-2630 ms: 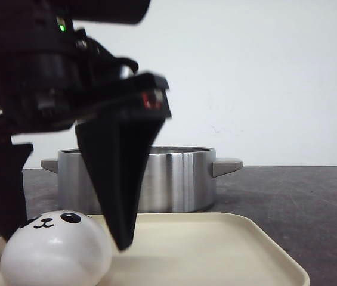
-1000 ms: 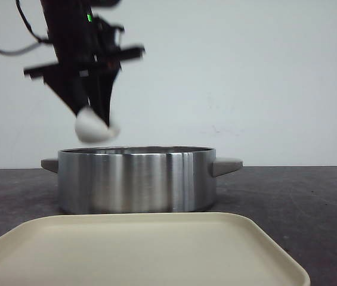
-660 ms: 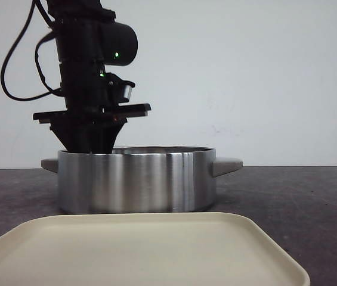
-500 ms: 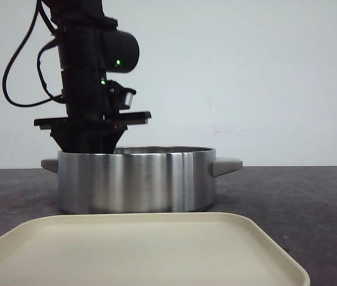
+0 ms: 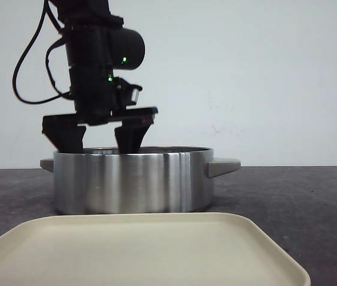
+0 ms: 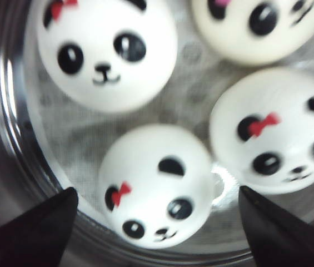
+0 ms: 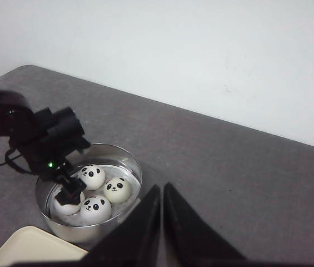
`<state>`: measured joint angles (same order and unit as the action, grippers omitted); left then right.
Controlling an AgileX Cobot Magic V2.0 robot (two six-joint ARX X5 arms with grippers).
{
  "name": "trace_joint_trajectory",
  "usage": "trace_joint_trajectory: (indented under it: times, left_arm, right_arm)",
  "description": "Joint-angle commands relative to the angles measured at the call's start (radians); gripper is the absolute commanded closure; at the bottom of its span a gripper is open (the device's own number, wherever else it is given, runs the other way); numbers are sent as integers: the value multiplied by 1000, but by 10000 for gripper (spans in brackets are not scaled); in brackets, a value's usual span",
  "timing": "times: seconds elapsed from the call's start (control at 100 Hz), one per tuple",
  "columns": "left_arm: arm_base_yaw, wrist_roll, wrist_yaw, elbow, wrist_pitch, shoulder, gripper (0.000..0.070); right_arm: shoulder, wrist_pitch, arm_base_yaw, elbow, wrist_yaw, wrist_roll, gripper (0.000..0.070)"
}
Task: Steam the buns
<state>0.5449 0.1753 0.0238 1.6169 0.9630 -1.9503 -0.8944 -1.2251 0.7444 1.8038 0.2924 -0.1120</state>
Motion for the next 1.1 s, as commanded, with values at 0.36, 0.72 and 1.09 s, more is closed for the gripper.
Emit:
trace_joint_trajectory:
  times: [0.36, 0.72, 1.09]
  left_arm:
    - [76, 105, 21, 256, -71, 153, 700]
    - [285, 50, 244, 227, -115, 509, 700]
    - [515, 172, 468, -116, -60, 788, 700]
  right_arm:
    - [-6, 51, 8, -21, -5, -4, 694]
    - [32, 345, 8, -303, -145, 31, 693]
    - [105, 857, 7, -758, -324, 86, 693]
